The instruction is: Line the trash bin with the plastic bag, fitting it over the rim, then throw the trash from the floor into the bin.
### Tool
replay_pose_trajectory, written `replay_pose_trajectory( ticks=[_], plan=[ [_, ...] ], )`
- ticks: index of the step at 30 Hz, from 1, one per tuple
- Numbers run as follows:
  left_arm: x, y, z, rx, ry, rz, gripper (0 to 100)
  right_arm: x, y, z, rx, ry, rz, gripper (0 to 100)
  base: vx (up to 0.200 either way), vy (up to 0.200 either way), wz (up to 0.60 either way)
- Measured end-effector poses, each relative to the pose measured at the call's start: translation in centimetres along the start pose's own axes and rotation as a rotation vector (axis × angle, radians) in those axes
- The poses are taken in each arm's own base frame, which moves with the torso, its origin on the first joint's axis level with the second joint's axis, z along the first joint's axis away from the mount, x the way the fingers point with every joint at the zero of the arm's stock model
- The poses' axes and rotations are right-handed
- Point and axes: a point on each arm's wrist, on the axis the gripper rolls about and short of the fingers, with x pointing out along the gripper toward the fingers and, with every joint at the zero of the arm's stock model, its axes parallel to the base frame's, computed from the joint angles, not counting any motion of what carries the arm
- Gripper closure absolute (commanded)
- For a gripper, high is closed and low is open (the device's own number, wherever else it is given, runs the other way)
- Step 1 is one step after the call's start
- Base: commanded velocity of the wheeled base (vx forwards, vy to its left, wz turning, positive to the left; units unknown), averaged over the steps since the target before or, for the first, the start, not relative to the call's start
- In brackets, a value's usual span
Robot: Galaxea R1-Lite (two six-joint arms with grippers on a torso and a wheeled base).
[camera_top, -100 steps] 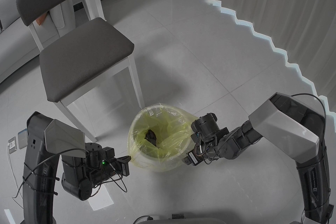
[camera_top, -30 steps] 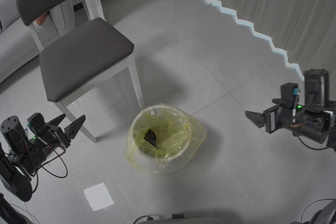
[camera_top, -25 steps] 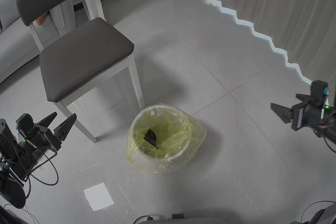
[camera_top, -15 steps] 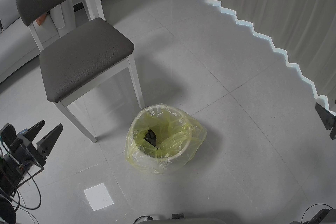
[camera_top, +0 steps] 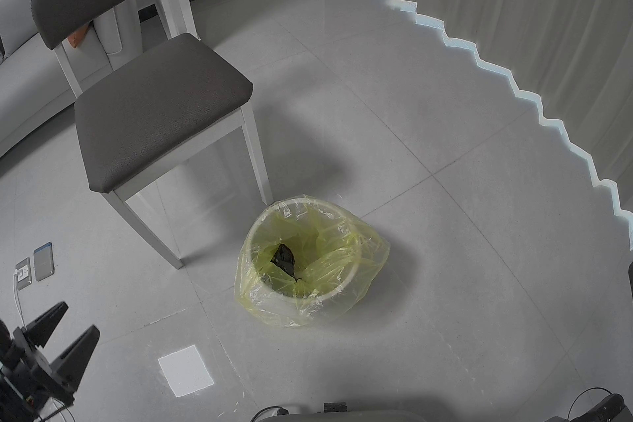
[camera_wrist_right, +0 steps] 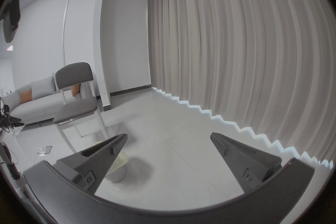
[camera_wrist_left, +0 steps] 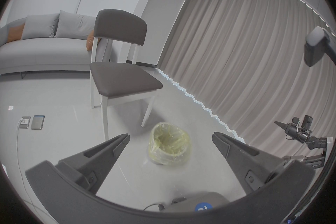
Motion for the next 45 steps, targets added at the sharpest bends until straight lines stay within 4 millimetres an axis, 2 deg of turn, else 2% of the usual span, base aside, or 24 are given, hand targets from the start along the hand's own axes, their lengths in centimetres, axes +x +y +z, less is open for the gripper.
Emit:
replay_pose_trajectory(
  ticks=[5,10,13,21,28,33,38,45],
  plan=[
    [-2.5,-0.8,-1.3,-0.006,0.011,0.011,0,-1.6,-0.1,-2.5,0.052,0.024,0.059,0,0.0,0.0,0.0],
    [-4.0,-1.6,-1.3,0.034,-0.063,-0.002,0,-2.8,-0.1,-5.5,0.124,0.146,0.146,0,0.0,0.0,0.0],
    [-4.5,-1.8,-1.3,0.08,-0.108,-0.007,0,-3.3,-0.2,-6.6,0.128,0.177,0.181,0,0.0,0.0,0.0],
    [-4.3,-0.7,-3.5,0.248,-0.133,0.177,0,-3.9,-0.5,-7.0,-0.103,0.091,0.116,0,0.0,0.0,0.0],
    [-4.3,0.3,-4.9,0.254,-0.059,0.417,0,-3.9,-0.8,-6.9,-0.099,0.055,0.015,0,0.0,0.0,0.0],
    [-4.4,0.4,-5.1,0.264,-0.042,0.448,0,-4.0,-0.9,-6.8,-0.057,0.043,-0.031,0,0.0,0.0,0.0],
    [-4.4,0.4,-5.1,0.261,-0.045,0.444,0,-4.0,-0.8,-6.8,-0.071,0.045,0.003,0,0.0,0.0,0.0],
    [-4.4,0.4,-5.1,0.259,-0.045,0.442,0,-4.0,-0.4,-6.9,-0.089,0.054,0.199,0,0.0,0.0,0.0]
  ],
)
